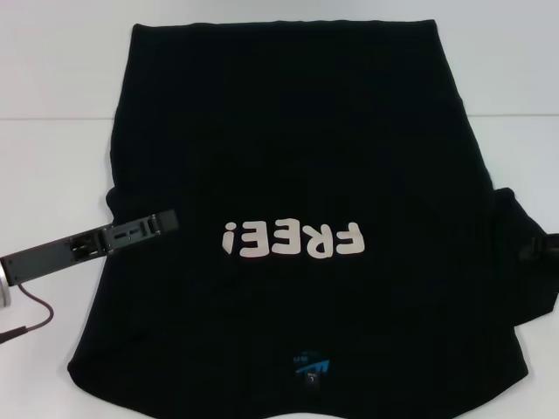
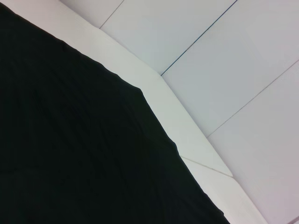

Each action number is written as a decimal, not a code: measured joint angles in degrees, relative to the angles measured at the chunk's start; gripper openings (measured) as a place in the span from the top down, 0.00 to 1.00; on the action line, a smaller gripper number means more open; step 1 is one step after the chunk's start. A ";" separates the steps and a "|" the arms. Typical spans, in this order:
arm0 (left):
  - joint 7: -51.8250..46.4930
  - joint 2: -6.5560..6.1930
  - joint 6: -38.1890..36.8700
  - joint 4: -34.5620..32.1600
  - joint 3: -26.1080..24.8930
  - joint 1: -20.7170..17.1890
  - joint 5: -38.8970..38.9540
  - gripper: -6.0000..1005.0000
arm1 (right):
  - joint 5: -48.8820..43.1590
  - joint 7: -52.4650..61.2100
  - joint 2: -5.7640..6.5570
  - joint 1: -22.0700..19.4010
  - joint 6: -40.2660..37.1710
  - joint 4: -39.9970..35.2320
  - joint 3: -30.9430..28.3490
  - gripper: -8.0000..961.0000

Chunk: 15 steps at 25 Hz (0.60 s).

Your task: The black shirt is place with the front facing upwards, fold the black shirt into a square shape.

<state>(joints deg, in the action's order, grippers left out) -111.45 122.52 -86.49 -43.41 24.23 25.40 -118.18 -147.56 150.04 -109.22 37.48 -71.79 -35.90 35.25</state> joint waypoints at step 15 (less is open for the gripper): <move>-0.08 0.00 0.00 0.56 0.03 0.23 -0.02 0.06 | 2.56 -1.12 -0.48 1.02 -1.96 -1.34 -0.08 0.03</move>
<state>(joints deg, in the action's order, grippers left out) -111.52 122.52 -86.48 -42.85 24.26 25.63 -118.20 -145.00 148.92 -109.70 38.50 -73.74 -37.25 35.17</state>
